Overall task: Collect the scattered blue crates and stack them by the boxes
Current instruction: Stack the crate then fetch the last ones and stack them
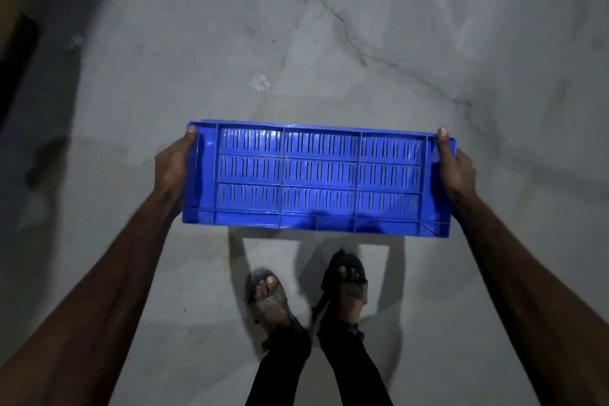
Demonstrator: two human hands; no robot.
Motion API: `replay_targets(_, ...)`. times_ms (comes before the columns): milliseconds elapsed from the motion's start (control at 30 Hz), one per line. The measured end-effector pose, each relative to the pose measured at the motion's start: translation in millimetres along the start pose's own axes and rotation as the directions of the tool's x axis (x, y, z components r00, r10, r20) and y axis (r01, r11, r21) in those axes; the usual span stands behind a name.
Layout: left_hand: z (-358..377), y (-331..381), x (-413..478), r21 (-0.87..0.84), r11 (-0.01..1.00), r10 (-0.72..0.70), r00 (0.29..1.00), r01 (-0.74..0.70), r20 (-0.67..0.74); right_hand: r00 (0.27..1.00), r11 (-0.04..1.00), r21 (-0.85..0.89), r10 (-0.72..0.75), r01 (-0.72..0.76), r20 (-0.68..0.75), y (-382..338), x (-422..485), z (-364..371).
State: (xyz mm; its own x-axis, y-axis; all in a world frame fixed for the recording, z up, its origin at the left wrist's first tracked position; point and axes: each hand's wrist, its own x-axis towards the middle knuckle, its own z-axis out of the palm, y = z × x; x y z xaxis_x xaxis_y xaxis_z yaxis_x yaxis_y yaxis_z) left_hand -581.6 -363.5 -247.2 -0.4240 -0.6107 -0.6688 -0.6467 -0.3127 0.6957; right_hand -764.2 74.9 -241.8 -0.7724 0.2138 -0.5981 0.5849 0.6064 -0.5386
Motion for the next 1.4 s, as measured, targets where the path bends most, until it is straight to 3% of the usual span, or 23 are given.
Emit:
replay_targets(100,-28,-13,-15,-0.101,0.994,-0.040,0.999,0.043,0.029,0.995,0.992,0.070,0.101,-0.101,0.008,12,-2,-6)
replay_targets(200,-51,-44,-37,-0.103,0.988,-0.114,0.993,0.112,-0.012,0.992,0.964,0.241,0.121,-0.109,-0.037,32,-31,-12)
replay_targets(333,-52,-92,-54,-0.217,0.949,-0.231,0.973,0.231,0.024,0.975,0.825,0.546,0.216,-0.150,-0.059,88,-49,-14)
replay_targets(400,-44,-110,-53,-0.278,0.927,-0.254,0.967,0.252,0.030,0.976,0.780,0.604,0.217,-0.163,-0.016,109,-49,-6)
replay_targets(533,-13,-126,-43,-0.347,0.920,-0.171,0.984,0.180,0.056,0.987,0.695,0.702,0.141,-0.156,0.080,124,-48,24)
replay_targets(700,15,-139,-29,-0.473,0.878,-0.105,0.993,0.069,-0.049,0.989,0.500,0.854,0.117,-0.142,0.096,130,-36,48)
replay_targets(900,16,-129,-23,-0.445,0.895,-0.099,0.987,0.034,-0.125,0.991,0.579,0.810,0.132,-0.086,0.011,127,-31,48)
replay_targets(1033,19,-88,-31,-0.336,0.941,-0.011,0.992,-0.033,-0.126,0.995,0.718,0.692,0.103,-0.071,-0.005,97,-32,30)
replay_targets(1200,24,-41,-24,-0.164,0.986,0.056,0.995,-0.042,0.082,0.994,0.833,0.552,-0.094,0.044,0.062,44,-23,13)
replay_targets(1400,27,-32,4,-0.065,0.998,-0.008,0.978,0.022,0.206,0.967,0.927,0.367,-0.014,-0.083,0.254,39,41,18)
